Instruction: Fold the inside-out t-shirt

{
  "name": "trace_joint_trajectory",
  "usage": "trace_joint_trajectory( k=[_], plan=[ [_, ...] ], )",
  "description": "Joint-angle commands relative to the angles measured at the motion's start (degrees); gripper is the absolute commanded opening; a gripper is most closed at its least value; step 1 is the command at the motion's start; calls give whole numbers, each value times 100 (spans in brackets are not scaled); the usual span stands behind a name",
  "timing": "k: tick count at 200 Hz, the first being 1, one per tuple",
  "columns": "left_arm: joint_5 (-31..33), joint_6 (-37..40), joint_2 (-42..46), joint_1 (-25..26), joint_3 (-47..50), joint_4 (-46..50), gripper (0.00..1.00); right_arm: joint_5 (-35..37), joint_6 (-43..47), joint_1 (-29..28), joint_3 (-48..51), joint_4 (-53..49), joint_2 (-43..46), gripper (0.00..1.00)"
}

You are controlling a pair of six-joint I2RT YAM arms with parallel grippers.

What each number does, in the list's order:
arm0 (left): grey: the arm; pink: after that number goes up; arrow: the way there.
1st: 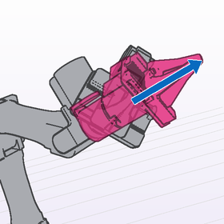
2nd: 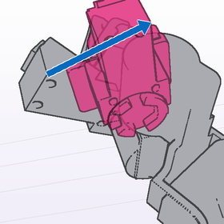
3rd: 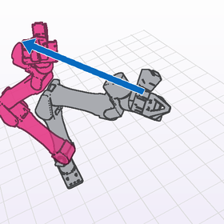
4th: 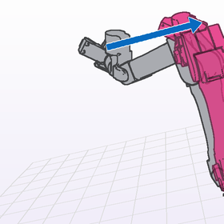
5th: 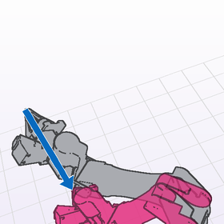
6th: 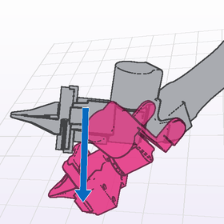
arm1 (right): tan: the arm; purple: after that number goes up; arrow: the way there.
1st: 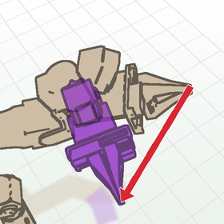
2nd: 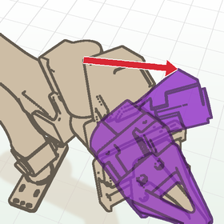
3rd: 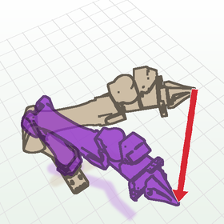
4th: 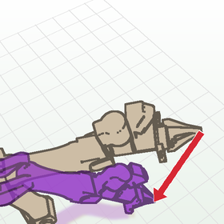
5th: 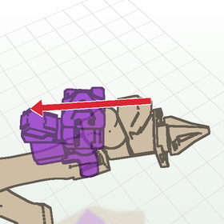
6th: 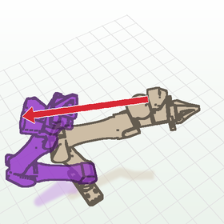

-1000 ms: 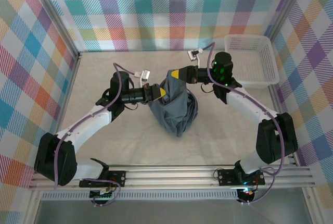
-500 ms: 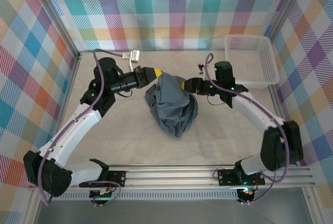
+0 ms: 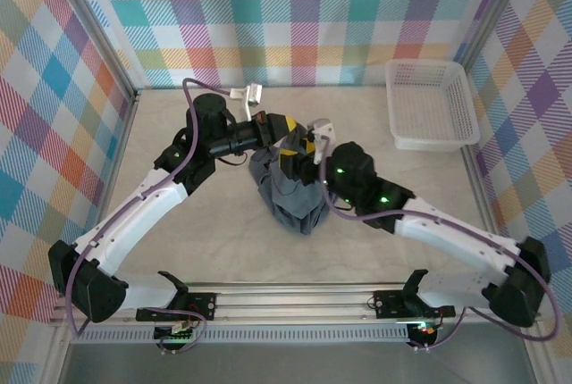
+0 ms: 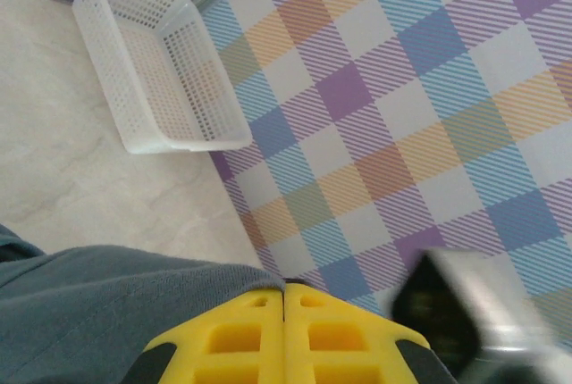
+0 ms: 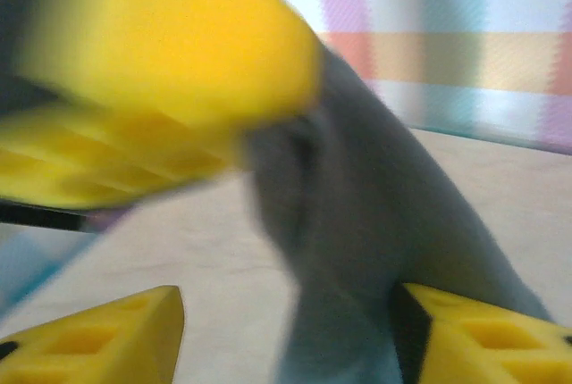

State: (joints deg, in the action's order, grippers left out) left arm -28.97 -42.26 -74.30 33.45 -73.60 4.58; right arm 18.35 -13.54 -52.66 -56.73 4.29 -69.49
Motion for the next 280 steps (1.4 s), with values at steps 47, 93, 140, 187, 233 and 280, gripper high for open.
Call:
trace_joint_trajectory(
  k=[47,93,140,187,233,280],
  plan=[
    [1139,1920,300,65,-575,1605,28,-3380,-253,1288,594,419,353,0],
    [1893,3948,310,56,107,1993,61,-6615,-562,2382,904,322,324,0],
    [-842,4715,-98,65,958,1298,83,-6651,-378,2480,511,-311,100,0],
    [-111,5245,79,83,1976,259,96,-6713,-487,2507,349,-245,-88,0],
    [736,5008,1,78,2137,-1100,97,-6862,-547,2512,278,-242,-143,0],
    [736,4789,-12,1,1955,-1425,87,-6880,-520,2514,303,-335,-82,0]
  ],
)
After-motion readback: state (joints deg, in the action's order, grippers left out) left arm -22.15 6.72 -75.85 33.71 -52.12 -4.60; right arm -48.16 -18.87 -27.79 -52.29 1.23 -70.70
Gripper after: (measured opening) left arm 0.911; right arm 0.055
